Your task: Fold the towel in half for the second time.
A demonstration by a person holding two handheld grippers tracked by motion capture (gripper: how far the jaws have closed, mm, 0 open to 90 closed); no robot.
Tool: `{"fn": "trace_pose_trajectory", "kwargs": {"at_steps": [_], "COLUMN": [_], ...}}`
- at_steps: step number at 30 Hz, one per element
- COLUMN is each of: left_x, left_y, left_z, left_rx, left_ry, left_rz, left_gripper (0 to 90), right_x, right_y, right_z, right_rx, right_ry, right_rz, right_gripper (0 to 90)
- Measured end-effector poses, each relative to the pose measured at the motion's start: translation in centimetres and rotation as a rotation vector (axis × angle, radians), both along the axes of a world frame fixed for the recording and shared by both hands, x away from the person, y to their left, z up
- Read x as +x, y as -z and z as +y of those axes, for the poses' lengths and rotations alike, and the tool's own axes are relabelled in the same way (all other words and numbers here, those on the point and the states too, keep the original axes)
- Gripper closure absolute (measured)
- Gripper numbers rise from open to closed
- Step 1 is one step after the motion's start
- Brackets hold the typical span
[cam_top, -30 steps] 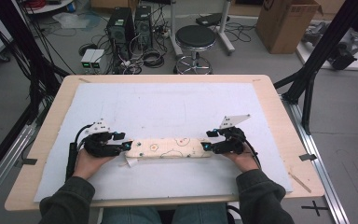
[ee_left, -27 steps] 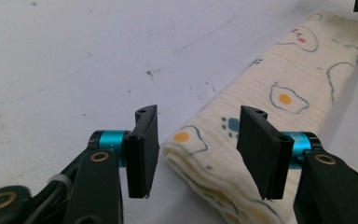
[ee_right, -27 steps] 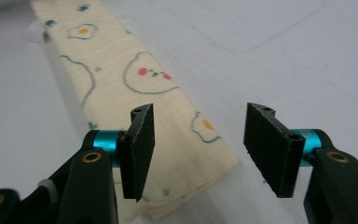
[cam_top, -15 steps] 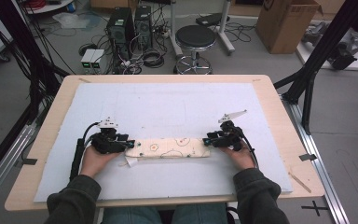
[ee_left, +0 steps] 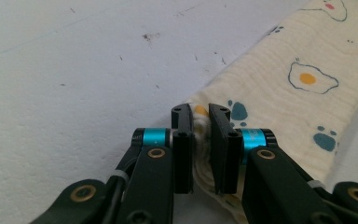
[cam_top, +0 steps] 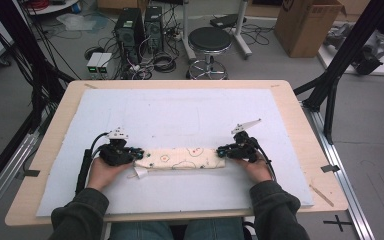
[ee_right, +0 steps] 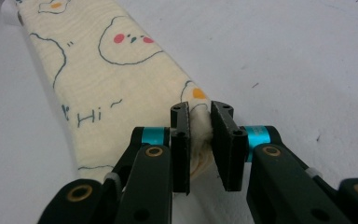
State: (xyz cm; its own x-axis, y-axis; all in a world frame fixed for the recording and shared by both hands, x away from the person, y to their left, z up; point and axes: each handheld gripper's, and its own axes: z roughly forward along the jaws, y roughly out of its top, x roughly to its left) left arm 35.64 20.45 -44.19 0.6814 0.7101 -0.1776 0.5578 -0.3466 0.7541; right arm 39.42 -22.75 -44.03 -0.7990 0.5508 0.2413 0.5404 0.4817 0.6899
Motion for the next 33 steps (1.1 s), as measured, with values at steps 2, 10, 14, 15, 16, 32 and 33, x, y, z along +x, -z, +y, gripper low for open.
{"fn": "trace_pose_trajectory", "kwargs": {"at_steps": [2, 10, 14, 15, 16, 32, 33], "left_x": [-0.1, 0.1, 0.6, 0.8, 1.0, 4.2, 4.3], "left_y": [-0.2, -1.2, -1.3, -1.3, -1.3, -1.4, -1.5], "left_z": [0.0, 0.1, 0.1, 0.1, 0.1, 0.2, 0.1], "left_rx": [0.001, -0.022, -0.034, -0.039, -0.038, -0.018, -0.013], "left_ry": [-0.003, -0.047, -0.090, -0.099, -0.104, -0.197, -0.208], "left_rz": [-0.007, -0.067, -0.083, -0.082, -0.084, -0.091, -0.100], "left_gripper": [81.0, 81.8, 81.8, 81.9, 81.8, 81.7, 81.8], "right_x": [0.0, 0.3, 1.0, 1.2, 1.4, 4.8, 5.1], "right_y": [-0.1, -1.4, -1.8, -1.8, -1.9, -2.2, -2.2], "right_z": [0.0, 0.2, 0.4, 0.4, 0.5, 1.4, 1.5], "right_rx": [-0.004, -0.015, -0.015, -0.016, -0.017, -0.038, -0.035], "right_ry": [-0.007, -0.006, 0.008, 0.010, 0.012, 0.078, 0.082], "right_rz": [-0.007, -0.044, -0.044, -0.051, -0.054, -0.062, -0.054], "right_gripper": [79.1, 79.7, 79.7, 79.8, 79.7, 79.7, 79.7]}}
